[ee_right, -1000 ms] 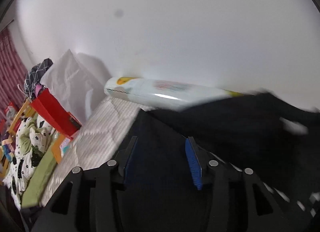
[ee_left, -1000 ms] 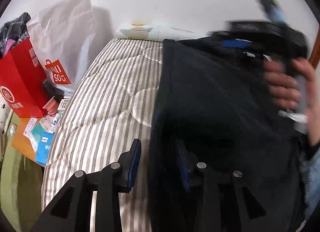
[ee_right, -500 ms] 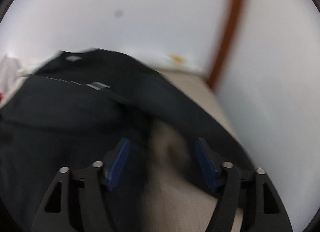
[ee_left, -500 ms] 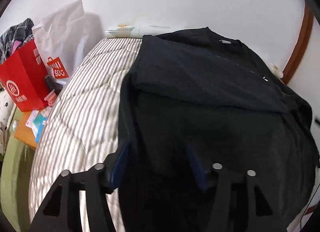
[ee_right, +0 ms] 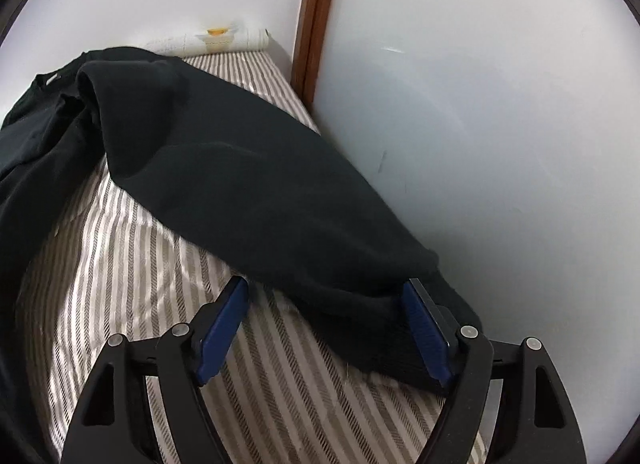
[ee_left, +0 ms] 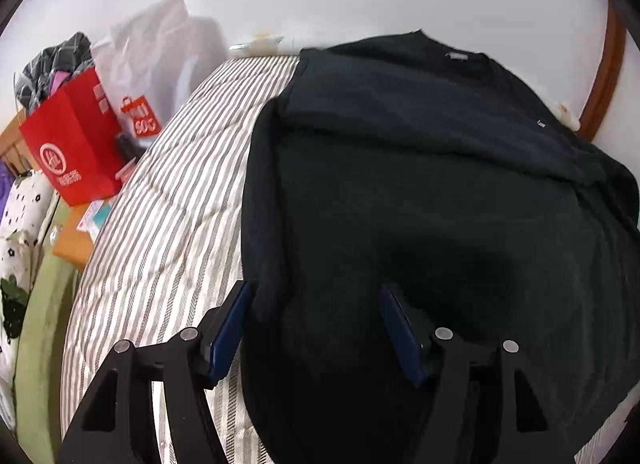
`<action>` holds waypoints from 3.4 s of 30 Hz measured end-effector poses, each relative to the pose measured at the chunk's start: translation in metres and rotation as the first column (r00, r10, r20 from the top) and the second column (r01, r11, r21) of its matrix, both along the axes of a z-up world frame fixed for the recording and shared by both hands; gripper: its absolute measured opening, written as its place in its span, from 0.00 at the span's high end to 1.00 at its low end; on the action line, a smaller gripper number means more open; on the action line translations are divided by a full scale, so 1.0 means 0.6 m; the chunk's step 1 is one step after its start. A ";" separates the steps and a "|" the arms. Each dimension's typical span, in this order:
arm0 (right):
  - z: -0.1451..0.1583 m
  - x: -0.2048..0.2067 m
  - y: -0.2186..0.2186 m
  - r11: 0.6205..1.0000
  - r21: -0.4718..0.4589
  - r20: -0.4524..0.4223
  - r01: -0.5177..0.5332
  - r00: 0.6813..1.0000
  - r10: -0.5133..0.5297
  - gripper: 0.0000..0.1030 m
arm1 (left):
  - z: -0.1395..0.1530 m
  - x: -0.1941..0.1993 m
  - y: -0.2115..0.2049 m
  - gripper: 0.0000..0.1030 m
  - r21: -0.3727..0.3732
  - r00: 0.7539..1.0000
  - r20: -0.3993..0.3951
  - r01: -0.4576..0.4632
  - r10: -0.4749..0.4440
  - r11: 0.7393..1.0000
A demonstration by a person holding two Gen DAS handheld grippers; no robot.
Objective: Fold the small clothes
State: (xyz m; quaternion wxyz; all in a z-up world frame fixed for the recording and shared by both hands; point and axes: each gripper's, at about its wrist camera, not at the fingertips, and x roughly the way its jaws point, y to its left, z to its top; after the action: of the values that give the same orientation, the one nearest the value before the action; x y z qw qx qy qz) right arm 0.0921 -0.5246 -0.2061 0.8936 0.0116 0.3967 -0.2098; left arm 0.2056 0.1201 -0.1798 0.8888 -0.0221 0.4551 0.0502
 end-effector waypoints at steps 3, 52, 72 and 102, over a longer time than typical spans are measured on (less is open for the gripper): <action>-0.004 0.020 0.002 0.997 0.071 0.008 0.033 0.999 -0.034 0.36 | 0.000 -0.007 0.010 0.38 -0.018 1.000 0.010 -0.009 0.009 1.000; 0.318 0.306 0.609 0.921 -0.035 0.367 -0.388 0.852 0.373 0.87 | -0.017 -0.001 0.132 0.20 -0.037 0.999 0.036 0.006 -0.004 0.999; 0.149 0.399 0.745 0.865 0.072 0.132 -0.497 0.864 0.485 0.49 | -0.019 -0.001 0.123 0.15 -0.040 0.999 0.033 0.012 -0.011 0.999; 0.136 0.151 0.437 0.915 0.270 0.226 -0.300 0.944 0.242 0.24 | -0.019 0.000 0.120 0.12 -0.039 0.999 0.032 0.009 -0.008 0.999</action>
State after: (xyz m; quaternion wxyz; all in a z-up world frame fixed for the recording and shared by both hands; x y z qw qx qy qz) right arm 0.1825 -0.2623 -0.1245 0.9352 0.1117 0.3356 -0.0187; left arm 0.2056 0.1923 -0.1910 0.8954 -0.0383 0.4419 0.0373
